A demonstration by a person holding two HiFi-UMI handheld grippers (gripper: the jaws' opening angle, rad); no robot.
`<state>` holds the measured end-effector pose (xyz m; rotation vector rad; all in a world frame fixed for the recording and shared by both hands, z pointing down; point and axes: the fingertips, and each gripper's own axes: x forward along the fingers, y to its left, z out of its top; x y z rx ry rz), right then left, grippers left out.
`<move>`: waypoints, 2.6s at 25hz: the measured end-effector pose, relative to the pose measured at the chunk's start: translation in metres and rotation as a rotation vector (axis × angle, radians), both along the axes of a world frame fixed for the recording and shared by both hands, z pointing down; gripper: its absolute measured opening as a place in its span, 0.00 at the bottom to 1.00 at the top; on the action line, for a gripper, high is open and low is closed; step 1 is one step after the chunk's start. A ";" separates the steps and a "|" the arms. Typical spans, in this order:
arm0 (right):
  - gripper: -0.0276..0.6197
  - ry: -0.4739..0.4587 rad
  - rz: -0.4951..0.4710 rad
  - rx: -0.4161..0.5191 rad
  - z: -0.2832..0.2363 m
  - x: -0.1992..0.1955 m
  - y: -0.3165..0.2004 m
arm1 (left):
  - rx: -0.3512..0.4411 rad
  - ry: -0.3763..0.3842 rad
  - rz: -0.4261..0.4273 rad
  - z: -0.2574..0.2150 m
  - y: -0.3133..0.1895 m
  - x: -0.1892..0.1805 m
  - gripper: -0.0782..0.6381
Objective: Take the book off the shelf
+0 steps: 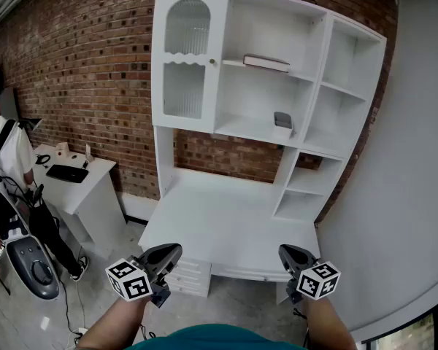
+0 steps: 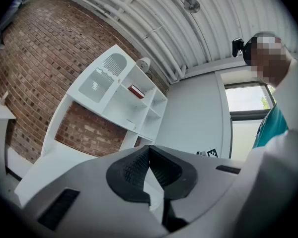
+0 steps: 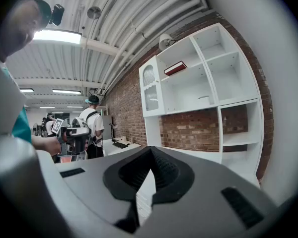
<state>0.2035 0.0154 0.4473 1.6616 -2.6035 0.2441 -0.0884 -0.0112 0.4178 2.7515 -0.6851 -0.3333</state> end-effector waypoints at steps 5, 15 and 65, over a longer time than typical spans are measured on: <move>0.07 0.000 -0.001 0.001 0.001 0.002 0.000 | -0.009 0.006 -0.004 0.002 0.001 0.002 0.13; 0.07 0.006 -0.005 0.008 -0.002 0.007 0.003 | -0.001 0.006 0.003 -0.004 0.005 0.010 0.13; 0.08 0.049 0.071 0.174 -0.081 0.016 -0.239 | 0.092 0.053 0.172 -0.057 -0.267 0.048 0.13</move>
